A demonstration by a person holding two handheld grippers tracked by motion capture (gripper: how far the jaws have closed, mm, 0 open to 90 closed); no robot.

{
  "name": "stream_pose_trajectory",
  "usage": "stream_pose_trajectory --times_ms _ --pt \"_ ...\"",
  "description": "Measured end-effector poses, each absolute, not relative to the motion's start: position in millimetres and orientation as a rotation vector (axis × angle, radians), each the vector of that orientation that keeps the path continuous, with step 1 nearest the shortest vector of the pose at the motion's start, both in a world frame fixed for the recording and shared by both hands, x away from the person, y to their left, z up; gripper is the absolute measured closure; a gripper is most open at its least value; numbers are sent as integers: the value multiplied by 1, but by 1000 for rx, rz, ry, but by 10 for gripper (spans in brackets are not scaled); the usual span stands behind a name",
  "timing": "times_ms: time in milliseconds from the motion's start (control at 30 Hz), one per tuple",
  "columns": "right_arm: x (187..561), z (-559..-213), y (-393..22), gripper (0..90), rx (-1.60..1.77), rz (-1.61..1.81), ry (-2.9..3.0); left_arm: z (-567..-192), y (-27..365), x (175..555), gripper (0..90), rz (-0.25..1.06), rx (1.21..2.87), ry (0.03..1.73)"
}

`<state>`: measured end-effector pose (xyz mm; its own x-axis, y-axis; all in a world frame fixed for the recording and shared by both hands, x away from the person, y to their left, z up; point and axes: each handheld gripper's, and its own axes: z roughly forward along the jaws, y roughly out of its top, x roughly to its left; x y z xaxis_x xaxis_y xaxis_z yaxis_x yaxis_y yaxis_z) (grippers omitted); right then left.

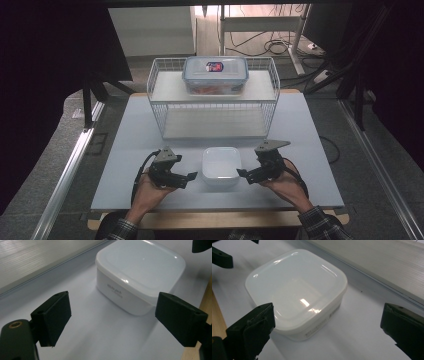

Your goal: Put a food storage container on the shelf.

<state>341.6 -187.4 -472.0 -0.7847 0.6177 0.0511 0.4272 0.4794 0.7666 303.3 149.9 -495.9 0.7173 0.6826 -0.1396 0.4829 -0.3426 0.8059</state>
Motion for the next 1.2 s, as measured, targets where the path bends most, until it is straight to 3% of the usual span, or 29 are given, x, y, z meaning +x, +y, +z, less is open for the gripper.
stream_pose_trajectory --times_ms 467,567,633,767,933,1000,1200 --pt "353 -467 -165 160 874 1171 2520 -491 124 331 149 260 2019 839" --pt "355 -472 -163 161 893 1164 2538 -496 121 335 125 235 2020 840" --pt "357 -475 -165 161 915 1176 2548 -500 119 337 62 190 2020 834" --pt "361 -483 -167 158 960 1194 2583 -506 115 339 60 160 2034 836" --pt "364 -485 -169 247 1053 1251 2630 -510 114 341 162 9 2000 828" --pt "363 -486 -170 259 1073 1267 2636 -509 113 339 163 12 2011 832" --pt "358 -489 -180 335 1213 1314 2690 -507 116 332 307 -79 1998 884"
